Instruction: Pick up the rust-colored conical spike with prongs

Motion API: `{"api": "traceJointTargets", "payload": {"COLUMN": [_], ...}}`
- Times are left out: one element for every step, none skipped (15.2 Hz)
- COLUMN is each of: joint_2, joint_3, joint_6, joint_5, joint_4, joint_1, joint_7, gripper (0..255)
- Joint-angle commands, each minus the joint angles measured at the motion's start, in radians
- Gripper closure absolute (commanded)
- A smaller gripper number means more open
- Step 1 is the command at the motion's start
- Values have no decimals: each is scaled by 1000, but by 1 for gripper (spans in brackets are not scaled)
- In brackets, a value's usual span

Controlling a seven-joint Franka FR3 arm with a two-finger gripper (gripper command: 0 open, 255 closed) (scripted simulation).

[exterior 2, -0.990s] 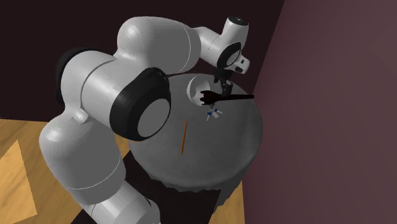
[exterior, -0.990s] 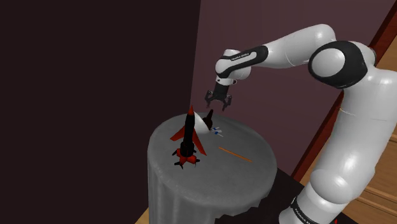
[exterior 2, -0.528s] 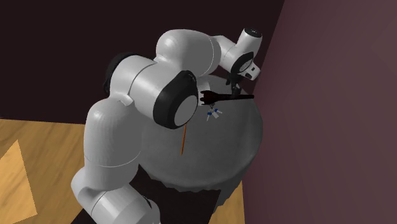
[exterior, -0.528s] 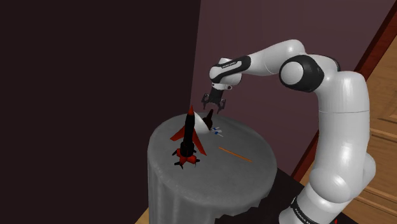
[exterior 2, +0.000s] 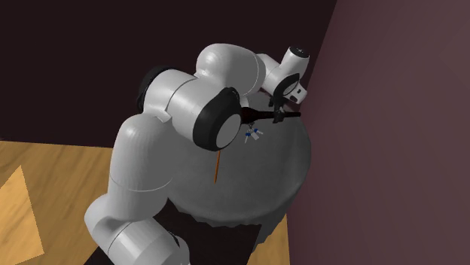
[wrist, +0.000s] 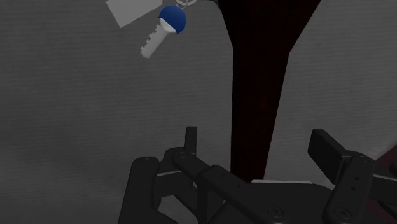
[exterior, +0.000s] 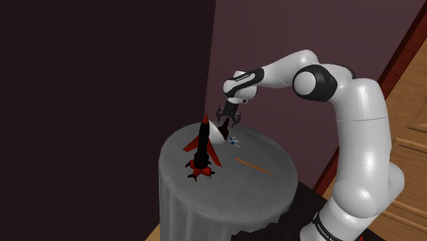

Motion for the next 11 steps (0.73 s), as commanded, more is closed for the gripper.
{"api": "traceJointTargets", "payload": {"joint_2": [10,10,9,9,9,10,10,10,10,10,10], "joint_3": [1,1,1,1,1,1,1,1,1,1,1], "joint_6": [11,11,12,12,12,12,12,12,12,12,12], "joint_5": [2,2,2,2,2,2,2,2,2,2,2], "joint_4": [-1,-1,-3,-3,-3,-2,-2,-2,-2,-2,-2], "joint_1": [0,0,0,0,0,0,0,0,0,0,0], "joint_7": [-2,-2,-2,-2,-2,-2,-2,-2,-2,-2,-2], "gripper": [0,0,255,255,255,255,255,255,255,255,255]}}
